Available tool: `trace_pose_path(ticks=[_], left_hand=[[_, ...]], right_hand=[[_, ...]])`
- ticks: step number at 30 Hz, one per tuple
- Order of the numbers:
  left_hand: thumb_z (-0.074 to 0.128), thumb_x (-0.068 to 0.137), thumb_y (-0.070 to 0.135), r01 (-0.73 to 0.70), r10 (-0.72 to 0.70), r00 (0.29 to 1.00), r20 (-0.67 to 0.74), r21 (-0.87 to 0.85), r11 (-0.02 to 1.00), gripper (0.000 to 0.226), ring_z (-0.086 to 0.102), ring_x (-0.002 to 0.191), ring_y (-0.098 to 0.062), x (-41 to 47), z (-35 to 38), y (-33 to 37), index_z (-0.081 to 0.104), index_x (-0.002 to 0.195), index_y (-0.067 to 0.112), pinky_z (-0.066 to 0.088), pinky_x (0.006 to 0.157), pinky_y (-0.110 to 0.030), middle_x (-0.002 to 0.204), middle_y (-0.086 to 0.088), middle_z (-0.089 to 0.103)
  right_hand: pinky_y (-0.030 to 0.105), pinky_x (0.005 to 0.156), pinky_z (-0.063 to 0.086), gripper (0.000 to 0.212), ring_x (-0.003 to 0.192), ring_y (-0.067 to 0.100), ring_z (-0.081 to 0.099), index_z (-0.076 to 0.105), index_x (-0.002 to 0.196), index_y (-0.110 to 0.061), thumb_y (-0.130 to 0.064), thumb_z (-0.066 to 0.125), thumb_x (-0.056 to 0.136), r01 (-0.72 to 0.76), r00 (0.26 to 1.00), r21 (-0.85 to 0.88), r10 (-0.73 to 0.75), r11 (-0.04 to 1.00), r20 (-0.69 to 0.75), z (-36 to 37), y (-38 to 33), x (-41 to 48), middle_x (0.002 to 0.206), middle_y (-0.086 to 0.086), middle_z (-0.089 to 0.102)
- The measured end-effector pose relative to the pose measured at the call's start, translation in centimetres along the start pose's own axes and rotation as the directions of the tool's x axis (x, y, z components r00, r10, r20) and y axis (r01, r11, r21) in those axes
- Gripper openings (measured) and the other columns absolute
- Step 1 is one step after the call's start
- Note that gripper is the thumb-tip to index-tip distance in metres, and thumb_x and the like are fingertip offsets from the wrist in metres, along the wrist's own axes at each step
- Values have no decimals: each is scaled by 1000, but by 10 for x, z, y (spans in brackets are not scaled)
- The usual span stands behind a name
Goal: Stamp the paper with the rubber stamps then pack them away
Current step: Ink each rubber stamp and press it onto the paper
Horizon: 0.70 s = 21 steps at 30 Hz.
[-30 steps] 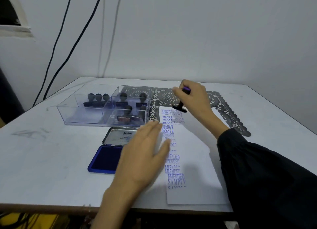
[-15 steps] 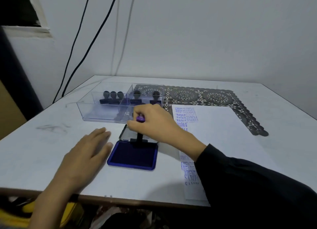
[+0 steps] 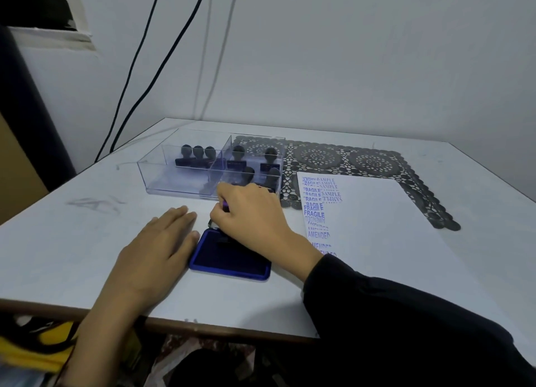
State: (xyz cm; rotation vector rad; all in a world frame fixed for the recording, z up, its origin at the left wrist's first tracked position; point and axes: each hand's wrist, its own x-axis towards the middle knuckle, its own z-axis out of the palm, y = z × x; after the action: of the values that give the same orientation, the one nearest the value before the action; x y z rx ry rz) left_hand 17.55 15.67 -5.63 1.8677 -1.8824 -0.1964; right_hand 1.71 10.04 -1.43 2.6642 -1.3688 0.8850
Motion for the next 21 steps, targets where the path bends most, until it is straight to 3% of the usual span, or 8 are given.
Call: trace_pose_path(ticks=[4,11,14,16,18,21], left_hand=[[35,100,38,10,-10,1000,4,-10,1000,48,22,142,-8,0,-1,2,37,146,27,20,114,-30,155,12,25],[36,98,41,30,-30,999,16,-24,999,49,24,142,-13,2,1,-1,39,145,28,26,112,-37,155,12,27],[39,96,43,38,-38,999,-2,-55,998,49,29,140,-15,4,1,-2,41,143,28,30,111,-41,153,9,32],[42,96,42,9,-12,999,-34,-88,996,49,32,139,-15,4,1,0,43,142,26,30,111,-39,151,7,37],[44,96,44,-41,32,997,-71,-129,991,48,33,138,-13,3,0,9,45,141,25,29,109,-35,149,7,39],[38,89,53,-141,117,984,-136,-186,972,58,33,136,-6,0,-1,38,46,140,27,29,106,-30,147,13,39]], right_hand=[[26,45,12,14,46,27,33,45,77,-18,-22,57,81,58,987,-160,-81,985,-137,2,-7,-18,52,4,49],[26,44,18,14,40,25,32,49,76,-17,-22,62,77,66,976,-197,-104,978,-189,4,-8,-28,45,0,48],[29,47,31,11,47,28,42,49,78,-19,-25,57,81,67,989,-95,-79,993,-126,-1,-8,-27,52,2,51],[32,58,42,15,63,28,53,49,75,-22,-33,56,82,-12,999,56,14,998,-29,-12,0,-20,61,-1,56],[28,61,40,27,65,20,53,49,67,-20,-39,59,83,-102,994,198,108,975,-24,-26,17,-12,58,-5,51],[22,52,31,43,49,10,38,42,54,-20,-38,55,91,-153,979,276,184,949,-86,-51,55,-2,48,-8,38]])
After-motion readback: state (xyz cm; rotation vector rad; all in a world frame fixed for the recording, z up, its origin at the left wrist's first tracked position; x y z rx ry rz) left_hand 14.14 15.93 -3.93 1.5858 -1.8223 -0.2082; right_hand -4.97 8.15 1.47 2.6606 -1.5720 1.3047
